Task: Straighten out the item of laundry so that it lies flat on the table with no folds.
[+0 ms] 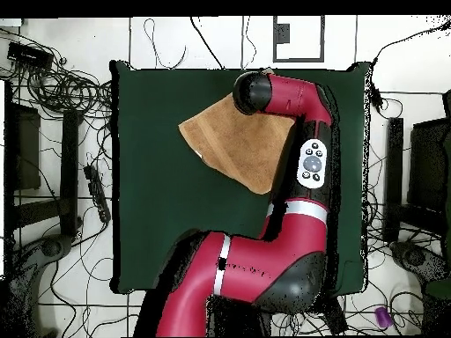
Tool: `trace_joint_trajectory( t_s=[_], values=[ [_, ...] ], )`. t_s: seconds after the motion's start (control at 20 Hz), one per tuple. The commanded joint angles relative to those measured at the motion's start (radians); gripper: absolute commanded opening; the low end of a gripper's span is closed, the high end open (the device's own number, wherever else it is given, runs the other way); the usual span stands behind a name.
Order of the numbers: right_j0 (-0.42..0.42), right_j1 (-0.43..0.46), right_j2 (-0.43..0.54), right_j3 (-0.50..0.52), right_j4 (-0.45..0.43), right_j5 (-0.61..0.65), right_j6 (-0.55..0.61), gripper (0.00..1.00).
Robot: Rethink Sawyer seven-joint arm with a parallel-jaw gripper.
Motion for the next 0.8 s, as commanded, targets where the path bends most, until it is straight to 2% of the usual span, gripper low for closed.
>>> trace_joint_trajectory(
  t_s=[0.05, 0.3, 0.45, 0.8],
  values=[
    [0.065, 0.204, -0.016, -0.007, 0.057, 0.121, 0.405, 1.0],
    [0.062, 0.203, -0.017, -0.001, 0.071, 0.144, 0.34, 1.0],
    [0.08, 0.205, -0.075, -0.015, 0.068, 0.171, 0.41, 1.0],
    [0.074, 0.169, -0.041, 0.043, 0.096, 0.17, 0.325, 1.0]
  ],
)
